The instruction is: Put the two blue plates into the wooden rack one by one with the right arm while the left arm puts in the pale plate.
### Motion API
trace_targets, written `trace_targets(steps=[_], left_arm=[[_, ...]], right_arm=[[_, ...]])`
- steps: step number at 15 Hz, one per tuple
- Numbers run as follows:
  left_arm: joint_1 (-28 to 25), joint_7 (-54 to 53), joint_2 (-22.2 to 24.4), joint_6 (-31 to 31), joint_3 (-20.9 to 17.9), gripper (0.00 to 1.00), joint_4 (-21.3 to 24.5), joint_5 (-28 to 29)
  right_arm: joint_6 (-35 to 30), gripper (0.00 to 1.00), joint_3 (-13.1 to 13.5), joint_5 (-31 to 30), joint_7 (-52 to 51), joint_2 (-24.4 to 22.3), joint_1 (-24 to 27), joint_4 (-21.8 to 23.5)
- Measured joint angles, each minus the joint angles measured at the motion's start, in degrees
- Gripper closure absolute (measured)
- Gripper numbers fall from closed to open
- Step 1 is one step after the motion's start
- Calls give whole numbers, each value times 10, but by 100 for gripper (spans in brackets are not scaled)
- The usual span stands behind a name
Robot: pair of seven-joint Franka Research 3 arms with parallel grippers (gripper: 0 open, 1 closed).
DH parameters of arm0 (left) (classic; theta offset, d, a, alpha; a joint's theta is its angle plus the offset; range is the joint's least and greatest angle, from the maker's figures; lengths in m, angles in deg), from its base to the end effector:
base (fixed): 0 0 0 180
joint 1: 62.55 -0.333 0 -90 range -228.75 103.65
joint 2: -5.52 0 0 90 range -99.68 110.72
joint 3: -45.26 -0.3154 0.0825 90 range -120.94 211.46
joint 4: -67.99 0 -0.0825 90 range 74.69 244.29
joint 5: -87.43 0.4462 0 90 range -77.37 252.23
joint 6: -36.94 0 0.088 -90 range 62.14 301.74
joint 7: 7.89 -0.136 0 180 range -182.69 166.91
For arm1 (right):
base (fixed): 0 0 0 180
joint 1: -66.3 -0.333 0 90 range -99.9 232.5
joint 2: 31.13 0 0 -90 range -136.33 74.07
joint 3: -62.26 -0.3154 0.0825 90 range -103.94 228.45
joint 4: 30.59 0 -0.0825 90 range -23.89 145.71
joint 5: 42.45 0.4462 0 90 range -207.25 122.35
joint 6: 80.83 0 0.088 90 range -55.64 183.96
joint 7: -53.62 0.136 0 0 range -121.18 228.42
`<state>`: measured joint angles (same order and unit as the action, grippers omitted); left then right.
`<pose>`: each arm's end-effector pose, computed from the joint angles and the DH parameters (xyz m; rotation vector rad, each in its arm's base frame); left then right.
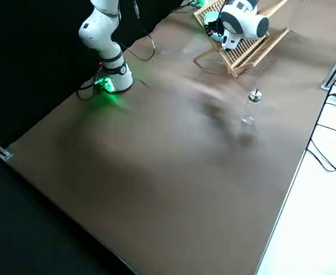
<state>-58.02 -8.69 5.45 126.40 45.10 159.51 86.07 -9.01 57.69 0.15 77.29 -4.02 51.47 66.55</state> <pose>0.6121 -0.0500 0.5792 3.1153 -0.1403 -0.0591 0.5342 0.2971 0.2794 -2.3119 0.2168 1.4534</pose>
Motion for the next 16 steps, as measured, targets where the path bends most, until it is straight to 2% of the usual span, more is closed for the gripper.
trace_targets(steps=[2,5,8,9,12,14,16], left_arm=[[0,0,0,0,0,0,0,0],[0,0,0,0,0,0,0,0],[0,0,0,0,0,0,0,0],[0,0,0,0,0,0,0,0],[0,0,0,0,0,0,0,0],[0,0,0,0,0,0,0,0],[0,0,0,0,0,0,0,0]], right_arm=[[0,67,0,0,0,0,0,0],[0,63,0,1,0,0,0,0],[1,63,6,-5,-1,0,1,-8],[3,63,9,-24,-1,0,4,-18],[10,63,15,-133,-3,-2,30,-71],[10,56,17,-177,-5,-4,61,-103],[11,55,17,-223,-24,-6,93,-130]])
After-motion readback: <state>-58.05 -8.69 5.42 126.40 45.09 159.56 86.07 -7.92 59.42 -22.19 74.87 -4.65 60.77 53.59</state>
